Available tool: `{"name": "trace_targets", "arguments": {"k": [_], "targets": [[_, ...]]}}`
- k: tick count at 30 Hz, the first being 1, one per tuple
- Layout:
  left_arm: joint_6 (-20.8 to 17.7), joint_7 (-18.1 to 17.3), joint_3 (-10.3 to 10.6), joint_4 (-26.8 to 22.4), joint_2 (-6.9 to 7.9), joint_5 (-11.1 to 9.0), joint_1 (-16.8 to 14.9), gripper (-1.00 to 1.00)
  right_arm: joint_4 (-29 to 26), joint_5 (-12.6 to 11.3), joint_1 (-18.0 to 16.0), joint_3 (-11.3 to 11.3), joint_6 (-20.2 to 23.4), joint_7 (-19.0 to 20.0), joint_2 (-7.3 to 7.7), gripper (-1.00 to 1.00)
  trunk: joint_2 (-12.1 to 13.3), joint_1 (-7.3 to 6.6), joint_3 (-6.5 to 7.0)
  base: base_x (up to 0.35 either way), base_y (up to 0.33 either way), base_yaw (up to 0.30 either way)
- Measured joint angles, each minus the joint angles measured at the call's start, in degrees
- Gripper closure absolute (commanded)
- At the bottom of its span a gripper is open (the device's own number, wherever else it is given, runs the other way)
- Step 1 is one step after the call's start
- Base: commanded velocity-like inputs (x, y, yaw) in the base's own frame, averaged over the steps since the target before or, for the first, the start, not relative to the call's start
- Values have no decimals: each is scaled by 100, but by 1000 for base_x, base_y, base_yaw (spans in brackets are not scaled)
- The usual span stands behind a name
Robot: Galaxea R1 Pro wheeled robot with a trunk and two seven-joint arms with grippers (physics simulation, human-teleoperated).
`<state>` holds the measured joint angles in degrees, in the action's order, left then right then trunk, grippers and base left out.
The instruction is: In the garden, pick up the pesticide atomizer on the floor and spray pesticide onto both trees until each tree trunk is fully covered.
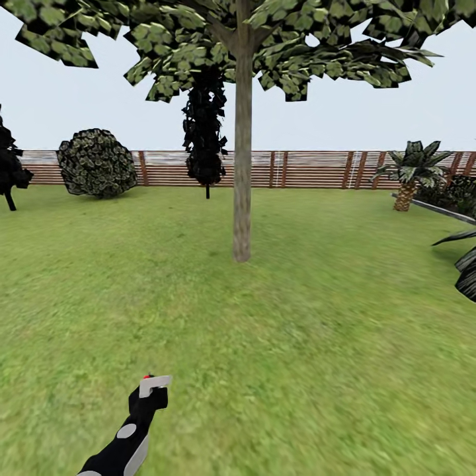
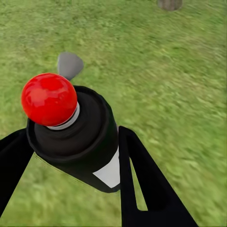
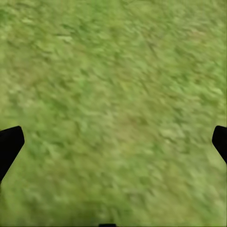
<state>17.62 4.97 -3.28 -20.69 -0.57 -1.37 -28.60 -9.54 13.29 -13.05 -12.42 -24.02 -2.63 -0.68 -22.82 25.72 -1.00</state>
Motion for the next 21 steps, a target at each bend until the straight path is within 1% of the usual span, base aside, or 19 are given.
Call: {"name": "trace_targets", "arguments": {"k": [21], "targets": [[2,-6,0,0,0,0,0,100,0,0,0,-2,0,0,0,-100,0,0,0,350,0,0]]}}
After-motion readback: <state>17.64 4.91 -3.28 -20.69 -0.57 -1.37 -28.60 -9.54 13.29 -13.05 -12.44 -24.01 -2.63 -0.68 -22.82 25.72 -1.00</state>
